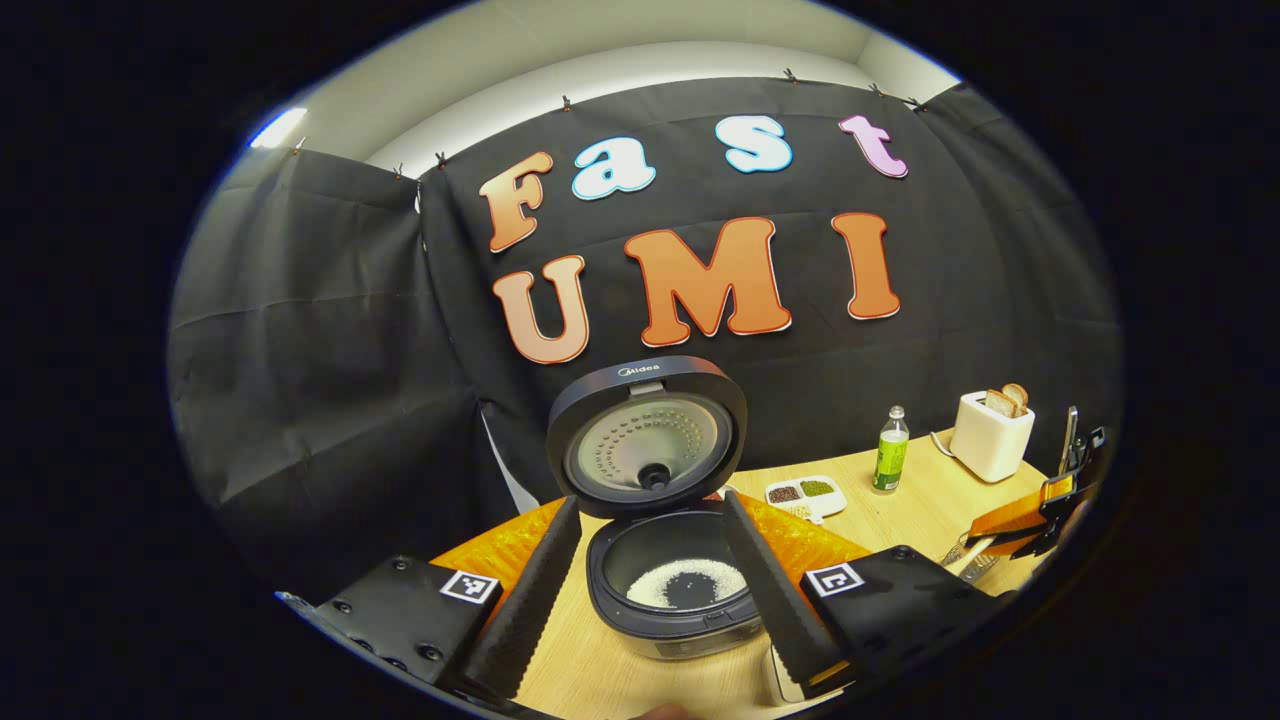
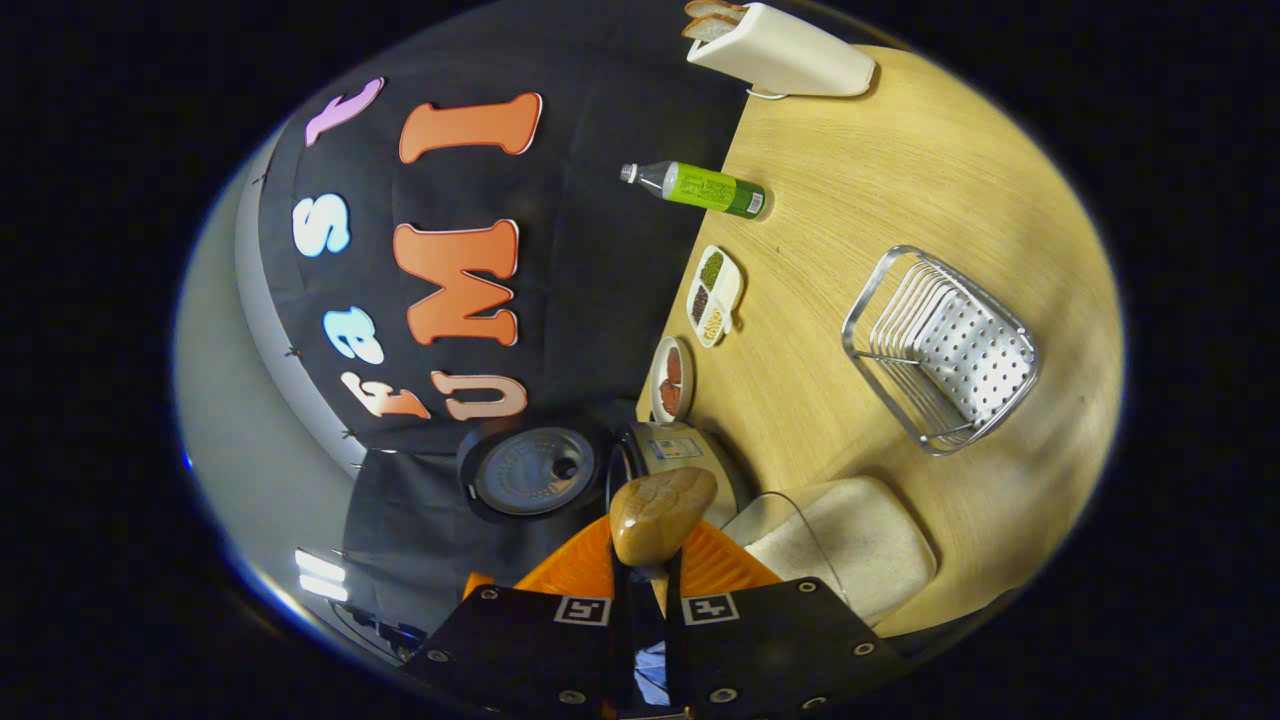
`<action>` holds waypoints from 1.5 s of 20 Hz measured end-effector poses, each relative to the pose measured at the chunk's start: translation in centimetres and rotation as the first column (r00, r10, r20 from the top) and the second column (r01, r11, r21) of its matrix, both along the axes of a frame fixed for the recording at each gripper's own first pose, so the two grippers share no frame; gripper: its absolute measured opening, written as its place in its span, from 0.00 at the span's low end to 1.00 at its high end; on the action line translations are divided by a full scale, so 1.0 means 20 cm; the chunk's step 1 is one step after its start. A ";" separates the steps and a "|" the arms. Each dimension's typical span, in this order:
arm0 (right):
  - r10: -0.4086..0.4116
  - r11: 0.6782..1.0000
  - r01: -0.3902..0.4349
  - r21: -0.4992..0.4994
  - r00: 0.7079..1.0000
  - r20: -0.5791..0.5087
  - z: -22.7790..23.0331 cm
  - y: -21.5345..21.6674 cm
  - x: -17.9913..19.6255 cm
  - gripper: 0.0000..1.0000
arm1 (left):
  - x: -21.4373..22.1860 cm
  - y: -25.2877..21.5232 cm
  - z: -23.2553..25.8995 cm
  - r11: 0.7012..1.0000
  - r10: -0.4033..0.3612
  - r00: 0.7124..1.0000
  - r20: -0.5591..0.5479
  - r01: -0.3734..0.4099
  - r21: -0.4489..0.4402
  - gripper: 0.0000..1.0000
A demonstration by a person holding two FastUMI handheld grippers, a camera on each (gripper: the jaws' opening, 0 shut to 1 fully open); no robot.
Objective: Close the left gripper, press the button to open the rice cooker; take a wooden spoon from the chopstick holder with the right hand, scoop a spoonful of rice and pour it into the rice cooker, then put the wooden spoon back into the chopstick holder.
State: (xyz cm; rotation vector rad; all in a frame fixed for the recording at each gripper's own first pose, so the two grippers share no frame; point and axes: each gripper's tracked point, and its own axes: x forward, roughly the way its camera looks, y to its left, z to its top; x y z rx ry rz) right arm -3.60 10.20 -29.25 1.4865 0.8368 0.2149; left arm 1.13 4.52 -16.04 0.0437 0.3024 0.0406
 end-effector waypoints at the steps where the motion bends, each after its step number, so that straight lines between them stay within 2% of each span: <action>1: -0.006 1.000 0.005 0.026 1.000 0.008 0.03 0.00 0.01 0.12 | -0.01 0.01 0.00 1.000 0.009 1.000 0.001 -0.009 0.001 0.88; 5: -0.029 0.993 0.028 0.117 1.000 0.009 0.12 0.03 0.09 0.12 | -0.04 0.09 0.02 0.998 0.057 0.998 0.008 -0.057 0.001 0.88; 11: -0.030 0.984 0.031 0.174 1.000 -0.006 0.20 0.17 0.23 0.12 | -0.15 0.19 0.01 0.992 0.125 0.992 0.000 -0.125 -0.027 0.88; 14: -0.008 0.985 0.008 0.172 1.000 -0.005 0.24 0.25 0.33 0.12 | -0.18 0.24 0.04 0.989 0.145 0.989 0.027 -0.145 -0.012 0.88; 15: 0.003 0.985 -0.003 0.170 1.000 -0.001 0.25 0.29 0.36 0.07 | -0.19 0.27 0.06 0.988 0.155 0.987 0.035 -0.155 -0.004 0.88; 16: 0.010 0.986 -0.010 0.167 1.000 0.000 0.26 0.31 0.39 0.12 | -0.20 0.28 0.07 0.987 0.160 0.986 0.043 -0.160 -0.001 0.88; 18: 0.028 0.986 -0.029 0.165 1.000 0.007 0.28 0.37 0.44 0.12 | -0.23 0.31 0.07 0.986 0.167 0.985 0.044 -0.167 0.008 0.88; 19: 0.037 0.986 -0.039 0.164 0.999 0.012 0.28 0.40 0.47 0.12 | -0.24 0.32 0.06 0.985 0.169 0.985 0.042 -0.170 0.014 0.96; 20: 0.047 0.986 -0.049 0.159 0.999 0.016 0.30 0.43 0.50 0.12 | -0.25 0.34 0.06 0.984 0.174 0.984 0.042 -0.175 0.020 0.88; 23: 0.066 0.986 -0.068 0.149 0.998 0.018 0.30 0.51 0.59 0.11 | -0.25 0.36 0.04 0.981 0.190 0.981 0.033 -0.191 0.029 0.88; 24: 0.067 0.987 -0.069 0.142 0.998 0.015 0.29 0.55 0.62 0.11 | -0.25 0.37 0.03 0.980 0.197 0.980 0.030 -0.198 0.030 1.00; 28: 0.078 0.989 -0.076 0.128 0.997 -0.010 0.26 0.67 0.73 0.12 | -0.30 0.46 -0.01 0.971 0.236 0.972 0.008 -0.236 0.031 1.00; 29: 0.085 0.989 -0.083 0.124 0.996 -0.013 0.25 0.70 0.75 0.12 | -0.31 0.50 -0.03 0.969 0.245 0.970 0.001 -0.245 0.032 0.96; 30: 0.092 0.989 -0.090 0.117 0.996 -0.013 0.25 0.73 0.76 0.12 | -0.32 0.51 -0.04 0.967 0.252 0.968 -0.004 -0.251 0.032 0.96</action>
